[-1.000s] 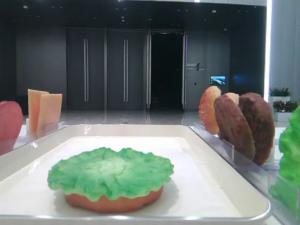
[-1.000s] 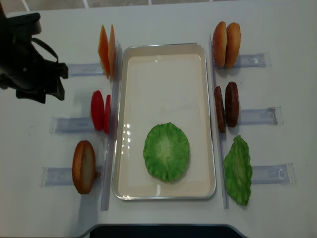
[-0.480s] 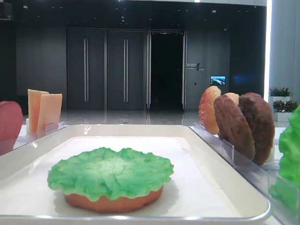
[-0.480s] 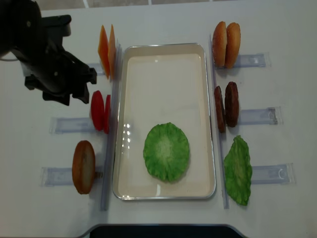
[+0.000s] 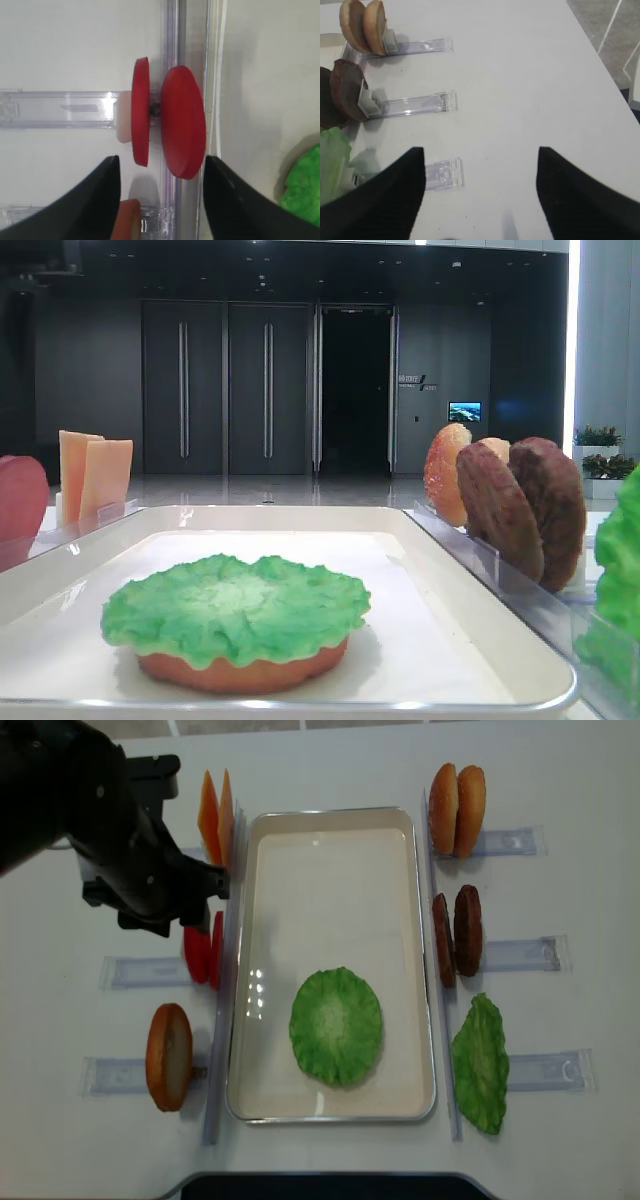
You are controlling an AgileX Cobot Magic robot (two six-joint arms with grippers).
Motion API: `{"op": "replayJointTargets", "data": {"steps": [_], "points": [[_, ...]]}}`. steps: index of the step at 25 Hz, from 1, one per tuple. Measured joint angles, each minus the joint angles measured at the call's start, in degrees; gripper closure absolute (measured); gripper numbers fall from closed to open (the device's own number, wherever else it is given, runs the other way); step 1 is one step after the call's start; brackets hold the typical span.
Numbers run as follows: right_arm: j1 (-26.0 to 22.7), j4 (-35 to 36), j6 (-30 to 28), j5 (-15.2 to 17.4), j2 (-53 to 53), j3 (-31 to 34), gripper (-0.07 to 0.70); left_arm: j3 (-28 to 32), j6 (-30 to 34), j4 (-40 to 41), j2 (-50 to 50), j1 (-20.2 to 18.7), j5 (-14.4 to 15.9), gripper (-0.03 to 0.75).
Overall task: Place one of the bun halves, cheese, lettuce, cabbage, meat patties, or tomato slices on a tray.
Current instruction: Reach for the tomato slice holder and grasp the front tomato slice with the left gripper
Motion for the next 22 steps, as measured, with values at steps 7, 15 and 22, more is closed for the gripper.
{"op": "replayJointTargets", "data": {"steps": [7,15,22], "points": [[0.0,0.0,0.0,0.0,0.0,0.0,0.15,0.0,-3.35,0.87,0.0,-3.55,-1.07,0.307],[0.0,0.0,0.0,0.0,0.0,0.0,0.15,0.0,-8.11,3.28,0.0,-6.03,-1.24,0.307],[0.0,0.0,0.0,0.0,0.0,0.0,0.15,0.0,-10.24,4.94,0.65,-6.14,-1.29,0.307]]}}
